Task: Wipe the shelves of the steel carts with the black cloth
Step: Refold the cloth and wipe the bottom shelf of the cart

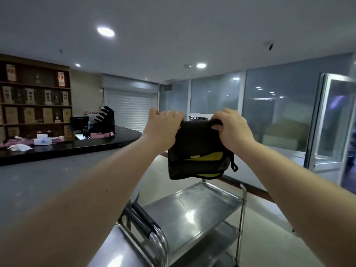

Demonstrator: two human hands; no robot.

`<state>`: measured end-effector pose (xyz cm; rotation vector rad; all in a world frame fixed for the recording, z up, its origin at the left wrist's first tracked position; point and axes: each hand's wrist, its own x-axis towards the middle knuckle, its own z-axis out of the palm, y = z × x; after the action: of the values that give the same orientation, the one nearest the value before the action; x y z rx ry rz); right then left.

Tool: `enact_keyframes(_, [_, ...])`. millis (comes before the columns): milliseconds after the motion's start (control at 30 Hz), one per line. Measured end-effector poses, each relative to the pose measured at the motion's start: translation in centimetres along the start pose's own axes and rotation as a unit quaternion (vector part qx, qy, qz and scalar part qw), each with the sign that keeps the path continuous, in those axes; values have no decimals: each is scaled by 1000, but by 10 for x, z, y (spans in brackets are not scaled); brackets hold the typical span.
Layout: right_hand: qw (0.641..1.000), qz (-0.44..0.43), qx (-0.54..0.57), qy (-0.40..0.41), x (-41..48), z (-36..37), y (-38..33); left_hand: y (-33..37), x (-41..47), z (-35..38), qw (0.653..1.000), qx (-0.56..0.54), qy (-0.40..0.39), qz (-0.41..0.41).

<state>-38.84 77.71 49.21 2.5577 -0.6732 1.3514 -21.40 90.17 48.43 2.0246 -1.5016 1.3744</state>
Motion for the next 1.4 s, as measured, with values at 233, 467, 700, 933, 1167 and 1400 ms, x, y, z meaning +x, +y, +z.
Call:
enact_keyframes(233, [999, -3, -32, -15, 18, 4, 132, 97, 68, 69, 1000, -15, 22, -3])
enact_keyframes(467, [995, -46, -89, -24, 26, 43, 263, 180, 132, 155, 1000, 21, -7, 15])
enact_keyframes(700, [988, -33, -98, -117, -2, 145, 367, 247, 137, 286, 992, -47, -117, -16])
enact_keyframes(933, [979, 44, -72, -183, -18, 267, 450, 290, 131, 426, 978, -139, -151, -23])
enact_keyframes(1167, [956, 198, -4, -216, -21, 418, 515, 307, 121, 596, 950, -214, -221, -55])
enact_keyframes(1400, [949, 218, -12, -226, 3, 519, 576, 319, 147, 715, 916, -258, -280, -122])
